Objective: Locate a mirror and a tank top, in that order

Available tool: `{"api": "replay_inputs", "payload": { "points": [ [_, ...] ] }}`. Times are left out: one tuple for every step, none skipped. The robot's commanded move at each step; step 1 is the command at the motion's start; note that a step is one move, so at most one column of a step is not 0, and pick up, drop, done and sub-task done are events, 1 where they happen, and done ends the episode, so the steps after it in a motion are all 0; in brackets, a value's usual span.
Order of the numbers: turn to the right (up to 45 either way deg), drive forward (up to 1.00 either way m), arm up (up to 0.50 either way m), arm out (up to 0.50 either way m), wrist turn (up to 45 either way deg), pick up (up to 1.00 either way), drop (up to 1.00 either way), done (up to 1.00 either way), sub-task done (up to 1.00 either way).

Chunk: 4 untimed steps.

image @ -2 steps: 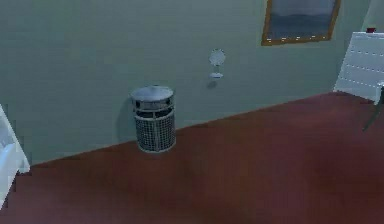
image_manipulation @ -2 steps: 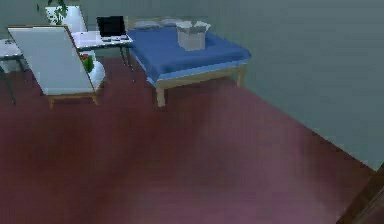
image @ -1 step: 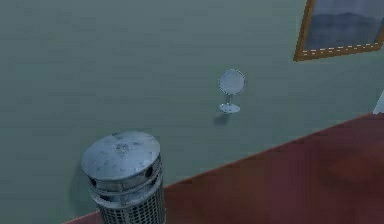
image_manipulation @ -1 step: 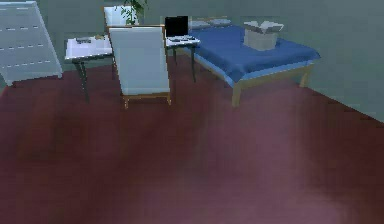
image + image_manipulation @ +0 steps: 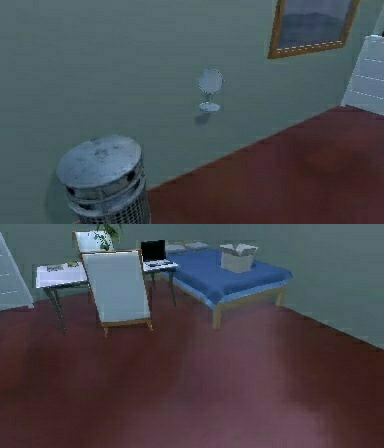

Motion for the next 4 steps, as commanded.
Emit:
{"api": "replay_inputs", "payload": {
  "points": [
    [0.0, 0.40, 0.00, 0.00, 0.0, 0.00, 0.00, 0.00, 0.00],
    [0.0, 0.00, 0.00, 0.00, 0.0, 0.00, 0.00, 0.00, 1.00],
    [45.0, 0.00, 0.00, 0.00, 0.0, 0.00, 0.00, 0.00, 0.00],
    [45.0, 0.00, 0.00, 0.00, 0.0, 0.00, 0.00, 0.00, 0.00]
  ]
}}
